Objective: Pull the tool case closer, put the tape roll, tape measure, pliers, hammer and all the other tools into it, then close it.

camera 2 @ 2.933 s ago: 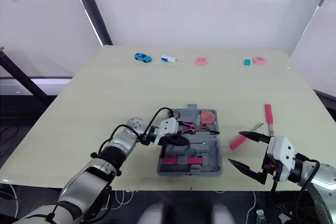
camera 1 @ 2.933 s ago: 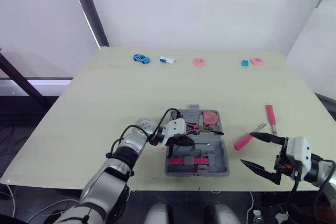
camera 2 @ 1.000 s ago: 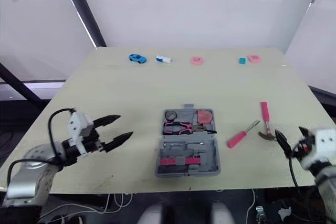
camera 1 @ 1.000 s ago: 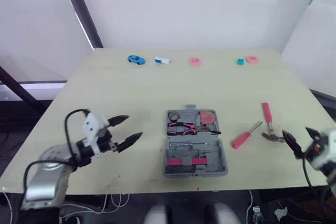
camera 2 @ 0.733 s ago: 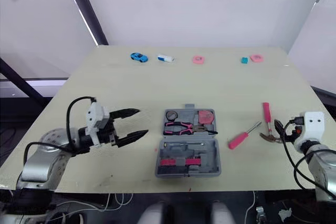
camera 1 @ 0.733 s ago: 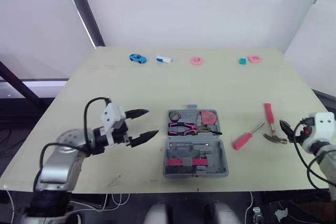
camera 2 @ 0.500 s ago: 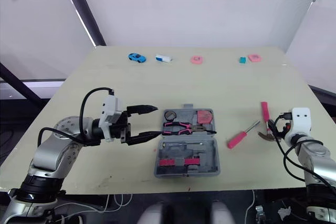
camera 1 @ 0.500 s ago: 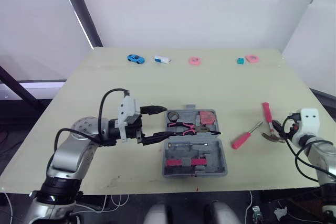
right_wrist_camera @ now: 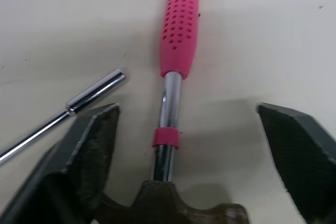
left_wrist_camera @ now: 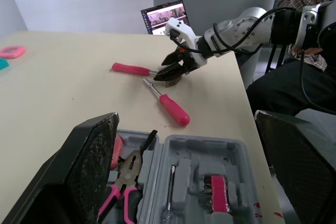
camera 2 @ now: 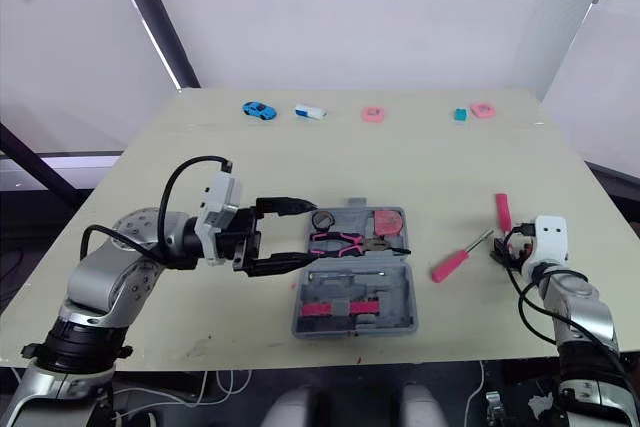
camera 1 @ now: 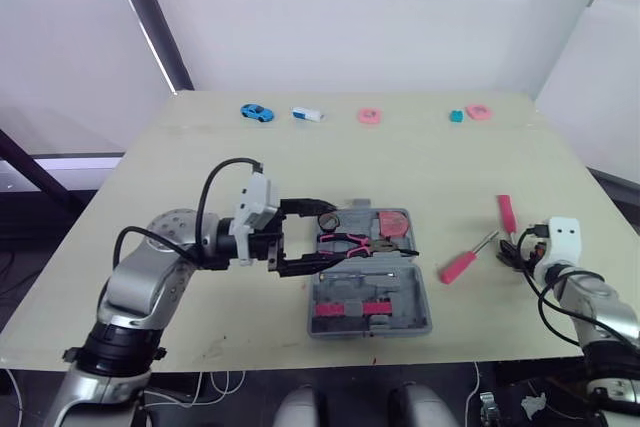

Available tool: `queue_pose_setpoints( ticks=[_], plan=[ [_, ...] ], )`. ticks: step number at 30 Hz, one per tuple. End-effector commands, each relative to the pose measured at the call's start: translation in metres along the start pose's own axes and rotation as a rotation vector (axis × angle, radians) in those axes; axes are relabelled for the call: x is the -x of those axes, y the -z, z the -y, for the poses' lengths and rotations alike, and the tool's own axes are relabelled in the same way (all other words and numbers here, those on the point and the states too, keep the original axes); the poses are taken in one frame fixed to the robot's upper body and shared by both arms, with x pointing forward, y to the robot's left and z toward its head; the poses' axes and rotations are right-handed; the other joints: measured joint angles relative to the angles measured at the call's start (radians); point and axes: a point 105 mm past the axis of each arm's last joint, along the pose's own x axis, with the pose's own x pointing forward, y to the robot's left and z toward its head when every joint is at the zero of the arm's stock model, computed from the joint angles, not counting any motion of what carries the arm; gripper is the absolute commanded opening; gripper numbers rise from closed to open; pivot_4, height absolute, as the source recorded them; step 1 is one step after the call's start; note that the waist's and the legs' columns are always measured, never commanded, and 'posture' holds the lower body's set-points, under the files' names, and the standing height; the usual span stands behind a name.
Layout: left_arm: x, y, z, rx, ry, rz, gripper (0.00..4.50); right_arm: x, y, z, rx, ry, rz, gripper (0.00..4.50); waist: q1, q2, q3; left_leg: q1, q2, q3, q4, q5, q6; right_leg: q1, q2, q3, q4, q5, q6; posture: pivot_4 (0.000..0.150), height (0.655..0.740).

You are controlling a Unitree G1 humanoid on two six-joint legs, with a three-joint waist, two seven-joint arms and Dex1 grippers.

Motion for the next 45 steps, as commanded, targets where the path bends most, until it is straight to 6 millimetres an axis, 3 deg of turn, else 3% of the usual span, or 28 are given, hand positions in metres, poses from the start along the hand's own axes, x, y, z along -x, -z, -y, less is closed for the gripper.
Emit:
queue_pose_setpoints(
  ticks=[1, 5, 7, 13, 19, 25, 30, 36, 45],
  plan=[
    [-0.001, -0.011, 0.002, -0.04, 0.025, 0.019, 4.5, -0.002, 0.005, 0.002, -0.012, 0.016, -0.043, 2.7, 0.0, 0.0, 0.0, 0.0, 0.0, 0.0, 0.0, 0.0, 0.0, 0.0, 0.0, 0.0, 0.0, 0.0, 0.0, 0.15, 0.74],
    [-0.003, -0.011, 0.002, -0.047, 0.022, 0.023, 4.5, -0.004, 0.013, 0.001, -0.026, 0.022, -0.107, 0.54, -0.002, 0.0, 0.0, 0.0, 0.0, 0.0, 0.0, 0.0, 0.0, 0.0, 0.0, 0.001, 0.0, 0.0, 0.0, 0.15, 0.74],
    [-0.003, -0.011, 0.001, -0.049, 0.02, 0.023, 4.5, -0.005, 0.013, 0.001, -0.023, 0.028, -0.107, 0.09, -0.004, -0.001, 0.0, 0.0, 0.0, 0.0, 0.0, 0.0, 0.0, 0.001, 0.0, 0.001, 0.0, 0.0, 0.0, 0.15, 0.74],
    [-0.004, -0.012, 0.001, -0.049, 0.021, 0.029, 4.5, -0.003, 0.003, 0.007, -0.012, 0.081, -0.053, 0.09, -0.009, -0.001, 0.0, 0.0, 0.0, -0.001, 0.001, 0.0, 0.0, 0.002, 0.004, 0.006, 0.0, 0.0, 0.0, 0.15, 0.74],
    [-0.004, -0.01, 0.002, -0.034, 0.025, 0.04, 4.5, 0.004, -0.028, 0.023, 0.012, 0.15, 0.083, 0.09, -0.009, 0.0, 0.0, 0.0, -0.001, 0.0, 0.001, 0.0, 0.0, 0.002, 0.003, 0.007, -0.001, 0.0, 0.0, 0.15, 0.74],
    [0.0, -0.015, 0.007, 0.005, 0.065, 0.093, 4.5, 0.026, -0.059, 0.015, 0.131, 0.03, 0.169, 0.09, -0.014, 0.003, 0.002, -0.001, -0.001, 0.0, 0.0, 0.0, 0.0, 0.001, 0.004, 0.008, -0.001, 0.0, 0.001, 0.15, 0.74],
    [0.01, -0.007, 0.011, 0.029, 0.097, 0.057, 4.5, 0.049, -0.077, -0.014, 0.323, -0.21, 0.177, 0.09, -0.022, 0.004, 0.003, 0.0, 0.0, 0.0, -0.001, 0.0, 0.0, 0.0, 0.005, 0.009, 0.0, -0.001, 0.001, 0.15, 0.74],
    [0.029, 0.007, 0.011, 0.038, 0.106, 0.002, 4.5, 0.075, -0.081, -0.053, 0.545, -0.493, 0.091, 0.09, -0.018, 0.004, 0.004, 0.0, 0.0, 0.0, -0.001, 0.0, 0.0, 0.0, 0.005, 0.008, 0.0, -0.003, 0.003, 0.15, 0.74],
    [0.07, 0.023, 0.013, 0.039, 0.101, -0.099, 4.5, 0.119, -0.058, -0.143, 0.823, -1.001, -0.074, 0.09, -0.019, -0.002, 0.009, -0.001, 0.001, -0.002, 0.0, 0.0, 0.0, -0.002, 0.005, 0.008, -0.001, -0.004, 0.001, 0.15, 0.74]
  ],
)
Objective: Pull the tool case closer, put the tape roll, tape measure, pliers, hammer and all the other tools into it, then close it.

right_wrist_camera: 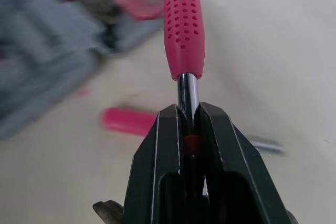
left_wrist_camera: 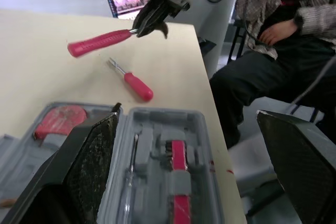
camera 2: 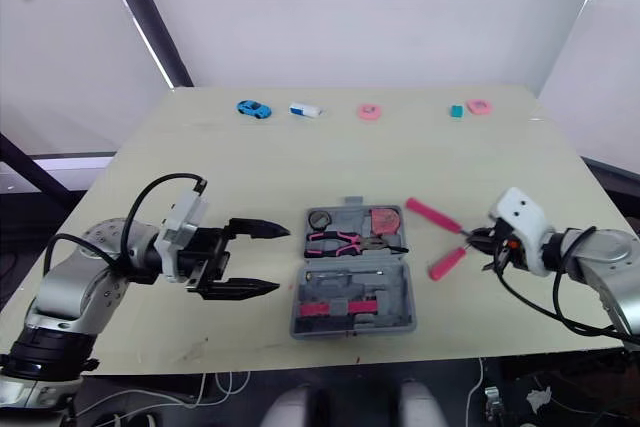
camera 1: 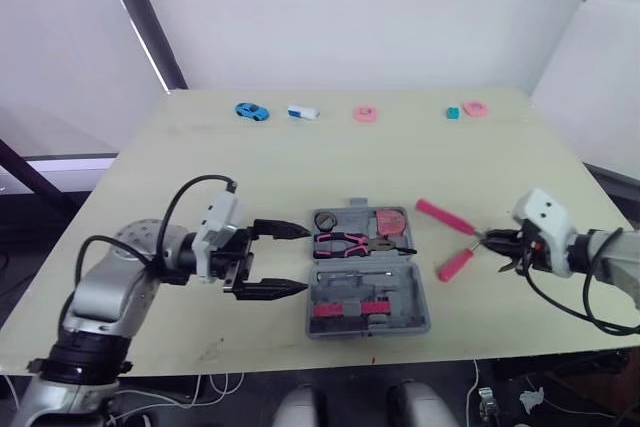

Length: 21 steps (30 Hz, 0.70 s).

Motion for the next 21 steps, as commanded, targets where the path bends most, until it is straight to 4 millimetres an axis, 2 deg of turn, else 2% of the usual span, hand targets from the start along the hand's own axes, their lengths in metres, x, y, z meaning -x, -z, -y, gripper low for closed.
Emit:
queue_pose_setpoints(
  ticks=[1, 4, 9, 12, 16, 21],
  plan=[
    [0.021, 0.0, 0.003, -0.036, 0.0, -0.048, 4.5, -0.016, -0.027, -0.029, 0.124, -0.171, 0.008, 0.09, -0.001, -0.001, 0.001, 0.0, 0.0, 0.0, 0.0, 0.0, 0.0, 0.0, 0.0, 0.0, 0.0, 0.0, 0.0, 0.15, 0.74],
    [0.027, 0.002, 0.003, -0.021, -0.003, -0.058, 4.5, -0.033, -0.038, -0.04, 0.179, -0.24, -0.007, 0.09, 0.002, -0.001, 0.003, 0.0, 0.0, 0.0, 0.0, 0.0, 0.0, -0.002, -0.001, 0.0, 0.0, -0.001, -0.001, 0.15, 0.74],
    [0.03, 0.004, 0.005, -0.029, -0.015, -0.083, 4.5, -0.058, -0.045, -0.052, 0.287, -0.304, -0.107, 0.09, 0.008, -0.002, 0.003, -0.004, 0.0, 0.001, 0.001, 0.0, 0.0, -0.004, -0.003, 0.0, 0.0, 0.001, -0.004, 0.15, 0.74],
    [0.035, 0.007, 0.005, -0.026, -0.039, -0.099, 4.5, -0.072, -0.052, -0.058, 0.303, -0.319, -0.123, 0.09, 0.008, -0.002, 0.003, -0.015, 0.0, 0.0, 0.003, 0.0, 0.0, -0.016, -0.002, -0.001, 0.002, 0.004, -0.002, 0.15, 0.74],
    [0.047, 0.015, 0.005, -0.013, -0.069, -0.137, 4.5, -0.085, -0.05, -0.064, 0.337, -0.328, -0.167, 0.09, 0.009, -0.002, 0.003, -0.019, 0.0, 0.001, 0.003, 0.0, 0.0, -0.019, -0.001, -0.003, 0.003, 0.004, -0.002, 0.15, 0.74],
    [0.054, 0.021, 0.008, -0.015, -0.062, -0.191, 4.5, -0.092, -0.044, -0.065, 0.356, -0.318, -0.205, 0.09, 0.011, -0.002, 0.003, -0.02, 0.0, 0.002, 0.003, 0.0, 0.0, -0.018, -0.002, -0.004, 0.002, 0.004, -0.002, 0.15, 0.74]
  ],
)
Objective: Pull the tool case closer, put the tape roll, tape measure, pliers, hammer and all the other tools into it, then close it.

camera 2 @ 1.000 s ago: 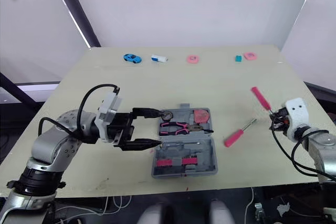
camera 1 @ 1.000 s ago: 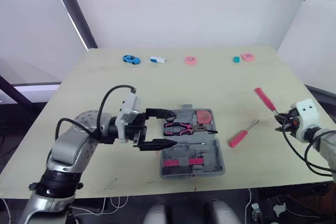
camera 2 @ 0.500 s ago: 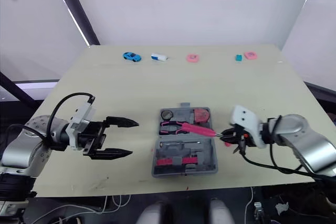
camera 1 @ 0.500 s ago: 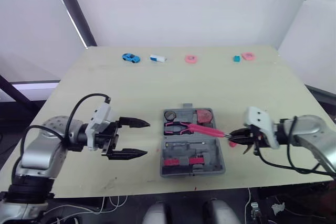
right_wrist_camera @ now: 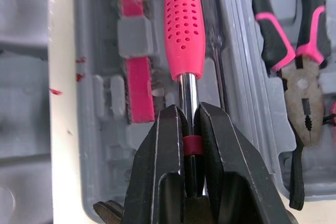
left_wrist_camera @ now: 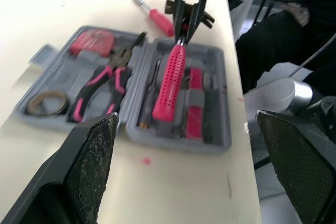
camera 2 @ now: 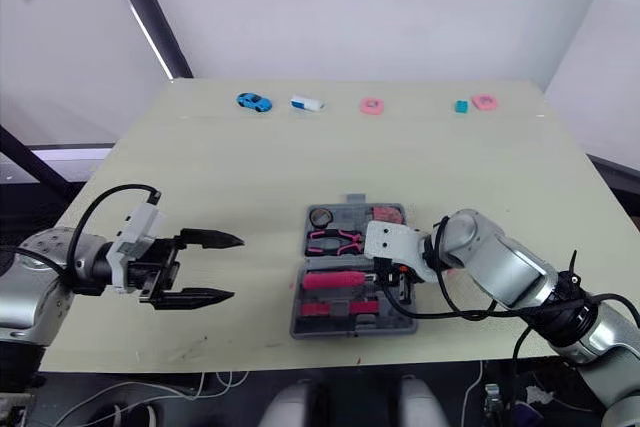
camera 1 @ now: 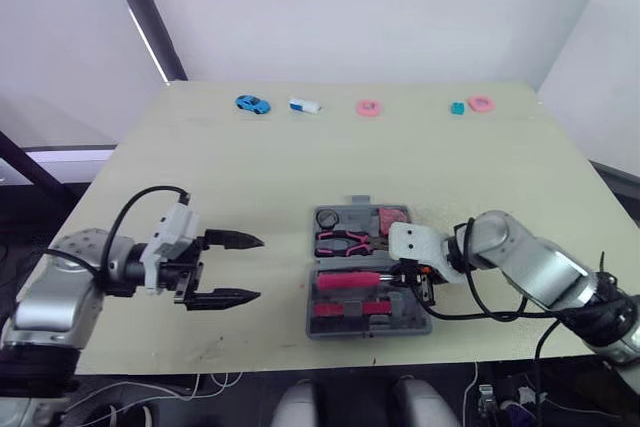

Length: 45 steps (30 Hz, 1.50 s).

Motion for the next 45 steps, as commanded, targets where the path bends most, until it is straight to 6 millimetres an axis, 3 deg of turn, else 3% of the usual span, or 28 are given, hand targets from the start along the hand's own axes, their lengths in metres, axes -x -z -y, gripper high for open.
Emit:
queue_pose_setpoints(
  ticks=[1, 18, 27, 29, 30, 34, 45],
  plan=[
    [0.007, 0.0, 0.004, -0.052, 0.032, -0.047, 4.5, 0.002, -0.006, 0.004, 0.038, 0.029, -0.003, 0.09, 0.0, 0.0, 0.0, 0.0, 0.0, 0.0, 0.0, 0.0, 0.0, 0.0, 0.0, 0.0, 0.0, 0.0, 0.0, 0.15, 0.74],
    [0.006, 0.009, -0.001, -0.094, 0.061, -0.099, 4.5, -0.021, -0.014, -0.005, 0.012, 0.01, 0.012, 0.09, -0.004, 0.0, 0.0, 0.0, 0.0, 0.0, 0.001, 0.0, 0.0, 0.0, 0.001, 0.0, 0.002, 0.0, 0.0, 0.15, 0.74],
    [0.002, 0.006, -0.002, -0.104, 0.067, -0.083, 4.5, -0.024, -0.008, -0.002, 0.02, 0.029, 0.009, 0.09, -0.008, 0.0, 0.0, 0.001, 0.0, 0.0, 0.001, 0.0, 0.0, 0.0, 0.001, 0.0, 0.005, 0.0, 0.0, 0.15, 0.74],
    [0.001, 0.007, -0.001, -0.105, 0.07, -0.081, 4.5, -0.024, -0.007, -0.002, 0.026, 0.027, 0.011, 1.03, -0.007, 0.0, 0.0, 0.001, 0.0, 0.0, 0.002, 0.0, 0.0, 0.0, 0.001, 0.0, 0.005, 0.0, 0.0, 0.15, 0.74],
    [0.001, 0.006, -0.001, -0.106, 0.071, -0.077, 4.5, -0.024, -0.007, -0.002, 0.025, 0.027, 0.011, 1.15, -0.007, 0.0, 0.0, 0.001, 0.0, 0.0, 0.002, 0.0, 0.0, 0.0, 0.001, 0.0, 0.005, 0.0, 0.0, 0.15, 0.74],
    [-0.001, 0.005, -0.001, -0.12, 0.078, -0.063, 4.5, -0.02, -0.006, 0.002, 0.01, 0.05, 0.017, 3.03, -0.007, 0.0, 0.0, 0.001, 0.0, 0.0, 0.003, 0.0, 0.0, 0.0, 0.001, 0.0, 0.006, 0.0, 0.0, 0.15, 0.74],
    [-0.014, -0.008, 0.003, -0.151, 0.101, 0.045, 4.5, -0.004, -0.016, 0.002, 0.005, 0.057, 0.156, 3.03, -0.005, -0.001, -0.001, 0.002, 0.0, 0.0, 0.003, 0.0, 0.0, 0.0, 0.001, 0.0, 0.007, 0.0, 0.0, 0.15, 0.74]
  ],
)
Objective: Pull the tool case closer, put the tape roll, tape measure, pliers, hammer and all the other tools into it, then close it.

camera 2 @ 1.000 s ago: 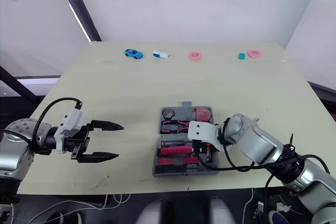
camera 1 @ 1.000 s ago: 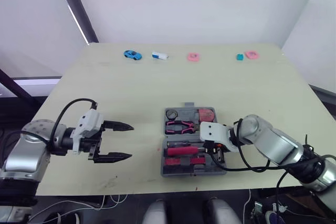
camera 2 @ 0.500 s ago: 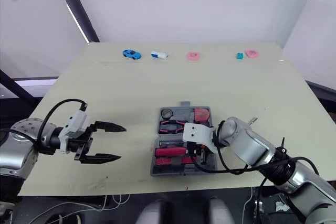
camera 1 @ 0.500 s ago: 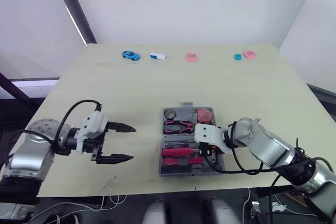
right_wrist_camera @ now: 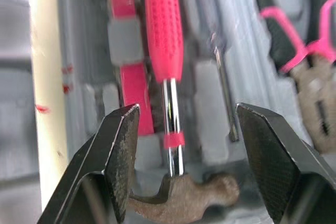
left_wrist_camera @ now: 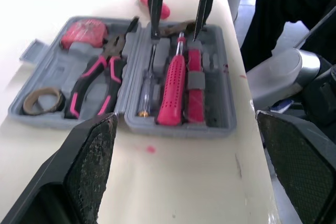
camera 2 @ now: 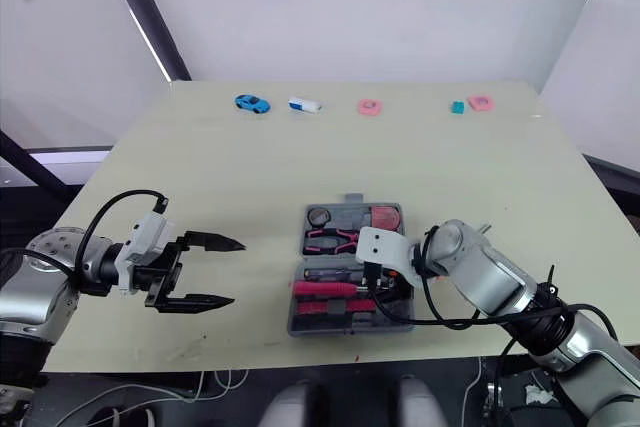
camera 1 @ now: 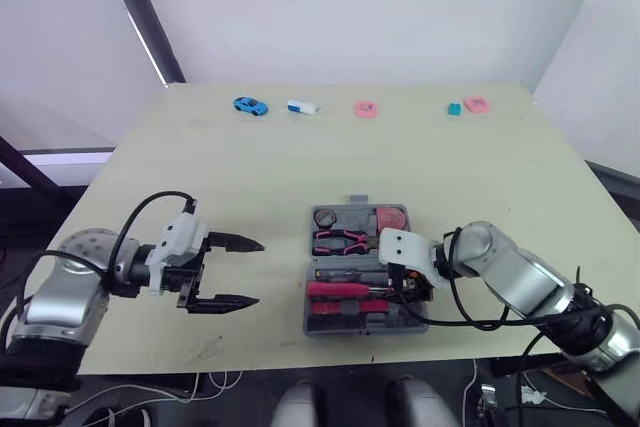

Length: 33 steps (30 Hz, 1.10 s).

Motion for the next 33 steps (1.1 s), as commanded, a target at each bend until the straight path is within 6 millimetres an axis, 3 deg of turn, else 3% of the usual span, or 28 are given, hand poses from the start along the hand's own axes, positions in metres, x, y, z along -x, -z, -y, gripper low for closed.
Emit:
queue_pose_setpoints(
  ticks=[1, 7, 13, 18, 24, 27, 31, 33],
  plan=[
    [-0.001, -0.013, 0.003, -0.048, 0.049, 0.037, 4.5, 0.008, -0.008, 0.002, 0.036, 0.021, 0.057, 3.03, 0.0, 0.0, 0.0, 0.0, 0.0, 0.0, 0.0, 0.0, 0.0, 0.0, 0.0, 0.0, 0.0, 0.0, 0.0, 0.15, 0.74],
    [-0.003, -0.014, 0.004, -0.052, 0.051, 0.042, 4.5, 0.008, -0.007, 0.002, 0.038, 0.014, 0.056, 3.03, -0.001, 0.0, 0.0, 0.0, 0.0, 0.0, 0.002, 0.0, 0.0, 0.0, 0.0, 0.0, 0.002, 0.0, 0.0, 0.15, 0.74],
    [-0.002, -0.013, 0.004, -0.053, 0.047, 0.037, 4.5, -0.005, -0.006, -0.001, -0.012, -0.018, 0.075, 3.03, -0.001, 0.0, 0.0, 0.001, 0.0, 0.0, 0.002, 0.0, 0.0, 0.0, 0.0, 0.001, 0.004, 0.0, 0.0, 0.15, 0.74],
    [0.0, -0.013, 0.003, -0.05, 0.037, 0.035, 4.5, -0.017, 0.008, -0.003, -0.061, -0.032, 0.08, 3.03, 0.001, 0.0, 0.0, 0.001, 0.0, 0.0, 0.003, 0.0, 0.0, 0.0, 0.0, 0.001, 0.004, 0.0, 0.0, 0.15, 0.74],
    [0.002, -0.011, 0.003, -0.048, 0.028, 0.026, 4.5, -0.016, 0.029, -0.004, -0.09, -0.038, 0.04, 3.03, 0.001, 0.0, 0.0, 0.001, 0.0, 0.0, 0.004, 0.0, 0.0, 0.0, 0.0, 0.001, 0.005, 0.0, 0.0, 0.15, 0.74],
    [0.002, -0.011, 0.003, -0.049, 0.026, 0.025, 4.5, -0.018, 0.029, -0.003, -0.093, -0.035, 0.044, 2.19, 0.0, 0.0, 0.0, 0.002, 0.0, 0.0, 0.005, 0.0, 0.0, 0.0, 0.0, 0.001, 0.007, 0.0, 0.0, 0.15, 0.74],
    [0.002, -0.011, 0.002, -0.051, 0.025, 0.022, 4.5, -0.018, 0.022, 0.002, -0.1, -0.01, 0.076, 0.28, -0.002, 0.0, 0.0, 0.002, 0.0, 0.0, 0.006, 0.0, 0.0, 0.0, 0.001, 0.001, 0.008, 0.0, 0.0, 0.15, 0.74],
    [0.003, -0.011, 0.002, -0.051, 0.024, 0.02, 4.5, -0.018, 0.022, 0.002, -0.099, -0.007, 0.075, 0.03, -0.001, -0.001, 0.0, 0.002, 0.0, 0.0, 0.006, 0.0, 0.0, 0.0, 0.001, 0.001, 0.008, 0.0, 0.0, 0.15, 0.74]
  ],
)
